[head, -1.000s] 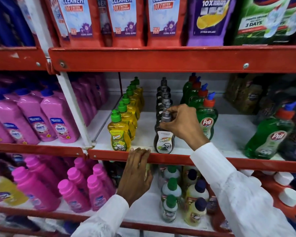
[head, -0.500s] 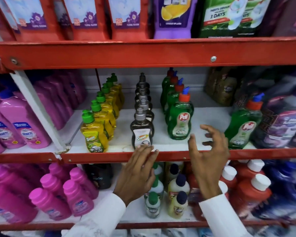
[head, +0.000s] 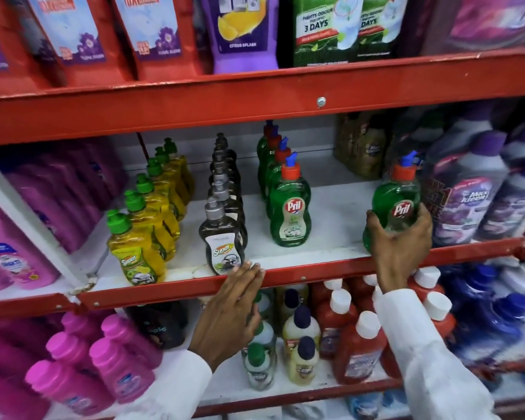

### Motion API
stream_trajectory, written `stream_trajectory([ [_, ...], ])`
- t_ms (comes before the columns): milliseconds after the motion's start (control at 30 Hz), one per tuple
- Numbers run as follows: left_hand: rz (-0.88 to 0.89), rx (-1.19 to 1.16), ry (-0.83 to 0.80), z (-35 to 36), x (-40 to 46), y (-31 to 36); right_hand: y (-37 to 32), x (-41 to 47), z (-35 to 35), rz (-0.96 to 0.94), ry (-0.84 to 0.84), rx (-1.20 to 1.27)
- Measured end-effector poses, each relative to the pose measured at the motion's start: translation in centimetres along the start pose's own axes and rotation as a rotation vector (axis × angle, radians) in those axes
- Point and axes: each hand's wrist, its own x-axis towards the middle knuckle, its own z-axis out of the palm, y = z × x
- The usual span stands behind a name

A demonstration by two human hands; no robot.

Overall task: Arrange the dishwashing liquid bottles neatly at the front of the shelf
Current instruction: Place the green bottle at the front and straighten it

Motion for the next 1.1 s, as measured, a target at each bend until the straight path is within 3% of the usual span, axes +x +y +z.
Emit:
stream_trajectory([
  [200,-0.019,-0.006,0.009,-0.5,0.2,0.5,-2.4,-2.3,-0.1,-0.102,-0.046,0.003],
  [367,-0.021,-0.014,0.027,-0.2,-0.1,0.6,-5.5,-6.1,1.8,-0.204,-0.252,-0.044],
  [633,-0.097,-0.043,0.054,-0.6,-0.3,1.2,-5.4,-9.0,4.2,-0.166,-0.382,-0.107],
  [733,-0.182,-0.14,0.113,-1.0,0.6,2.3,-4.9,-8.9,3.8,-0.156,-0.464,-0.069],
  [867,-0.315,-0.328,0.163,-1.6,3.0,4.2,-2.8,-7.6,1.5,-0.117,-0.742,0.091],
  [1100,-0.434,-0.581,0.166,-1.3,7.3,3.9,-0.4,-4.1,1.2,-0.302,-0.987,-0.016],
])
